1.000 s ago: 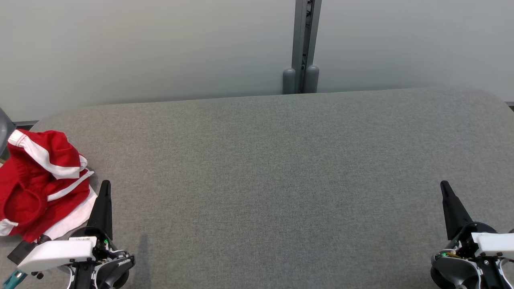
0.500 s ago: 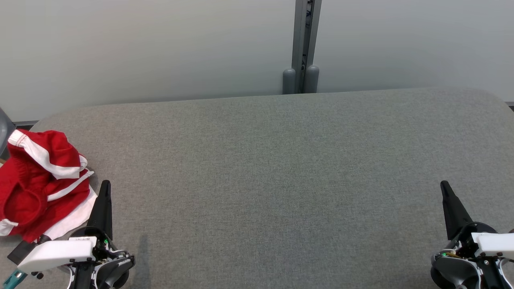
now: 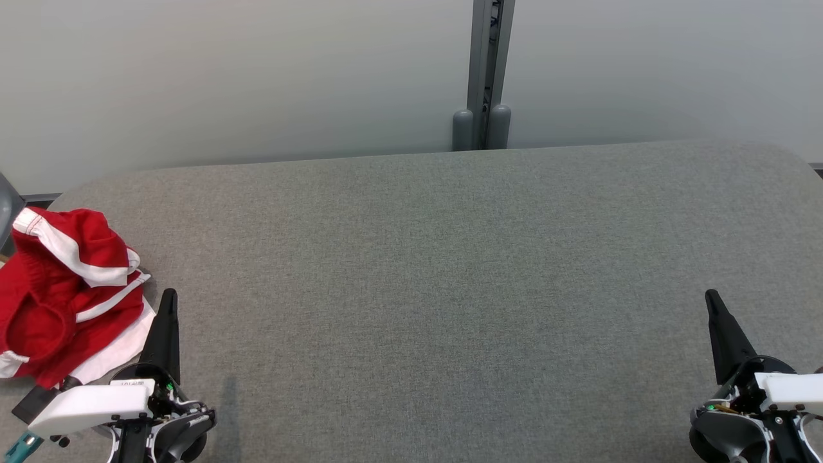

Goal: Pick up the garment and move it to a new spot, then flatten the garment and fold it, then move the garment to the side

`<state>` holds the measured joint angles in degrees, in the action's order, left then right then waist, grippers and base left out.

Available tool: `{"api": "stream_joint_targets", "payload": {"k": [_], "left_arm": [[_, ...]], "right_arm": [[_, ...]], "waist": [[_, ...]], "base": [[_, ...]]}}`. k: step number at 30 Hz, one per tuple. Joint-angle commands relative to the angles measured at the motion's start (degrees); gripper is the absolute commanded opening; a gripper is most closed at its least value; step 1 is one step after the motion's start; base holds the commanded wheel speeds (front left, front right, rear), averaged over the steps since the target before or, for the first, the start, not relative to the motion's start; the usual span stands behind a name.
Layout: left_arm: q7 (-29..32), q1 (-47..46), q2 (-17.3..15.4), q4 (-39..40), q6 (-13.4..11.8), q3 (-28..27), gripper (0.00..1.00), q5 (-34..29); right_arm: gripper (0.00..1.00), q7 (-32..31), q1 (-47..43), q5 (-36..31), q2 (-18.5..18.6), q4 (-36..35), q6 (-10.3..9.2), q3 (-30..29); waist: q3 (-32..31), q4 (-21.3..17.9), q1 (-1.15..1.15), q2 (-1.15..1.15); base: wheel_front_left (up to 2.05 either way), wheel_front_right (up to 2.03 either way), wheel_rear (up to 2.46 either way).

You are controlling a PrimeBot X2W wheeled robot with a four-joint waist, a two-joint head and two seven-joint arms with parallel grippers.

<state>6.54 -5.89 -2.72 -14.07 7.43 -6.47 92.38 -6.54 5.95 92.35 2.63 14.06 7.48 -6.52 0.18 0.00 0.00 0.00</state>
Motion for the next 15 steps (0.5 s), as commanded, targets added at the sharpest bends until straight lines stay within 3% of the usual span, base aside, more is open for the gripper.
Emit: {"api": "stream_joint_targets", "payload": {"k": [1, 2, 3, 5, 6, 7, 15], "left_arm": [[0.2, -0.7, -0.3, 0.2, 0.2, -0.2, 0.00, 0.1], [0.2, -0.7, -0.3, 0.2, 0.2, -0.2, 0.00, 0.1], [0.0, 0.0, 0.0, 0.0, 0.0, 0.0, 1.00, 0.0], [-0.1, 0.8, 0.3, -0.8, 0.0, 0.1, 1.00, 0.0], [-0.1, 1.5, 0.5, -1.4, 0.0, 0.2, 0.00, 0.0], [-0.2, 1.9, 0.7, -1.7, 0.0, 0.2, 1.00, 0.0], [-2.6, 1.8, 0.3, -1.3, 0.0, 1.1, 1.00, -3.2]], "right_arm": [[0.00, -0.2, 0.5, 0.2, 0.5, -0.2, 0.02, -0.1], [0.00, -0.2, 0.5, 0.2, 0.5, -0.2, 0.02, -0.1], [1.00, 0.0, 0.0, 0.0, 0.0, 0.0, 0.00, 0.0], [1.00, 0.0, -0.7, 0.0, -0.4, 0.7, -0.01, 0.0], [0.00, 0.0, -1.3, 0.0, -0.6, 1.3, -0.07, 0.1], [1.00, 0.1, -1.7, -0.1, -0.8, 1.5, -0.08, 0.1], [1.00, 2.5, -1.6, -3.1, 0.3, 0.6, -0.07, 2.3]], "waist": [[0.0, 0.0, 0.00, 0.00], [0.0, 0.0, 0.00, 0.00], [0.0, 0.0, 0.00, 0.00], [0.0, 0.0, 0.00, 0.00], [0.0, 0.0, 0.00, 0.00], [0.0, 0.0, 0.00, 0.00], [0.1, -0.1, 0.00, 0.00]], "base": [[0.00, 0.00, 0.00], [0.00, 0.00, 0.00], [0.00, 0.00, 0.00], [0.00, 0.00, 0.00], [0.00, 0.00, 0.00], [0.00, 0.00, 0.00], [0.00, 0.00, 0.00]]}}
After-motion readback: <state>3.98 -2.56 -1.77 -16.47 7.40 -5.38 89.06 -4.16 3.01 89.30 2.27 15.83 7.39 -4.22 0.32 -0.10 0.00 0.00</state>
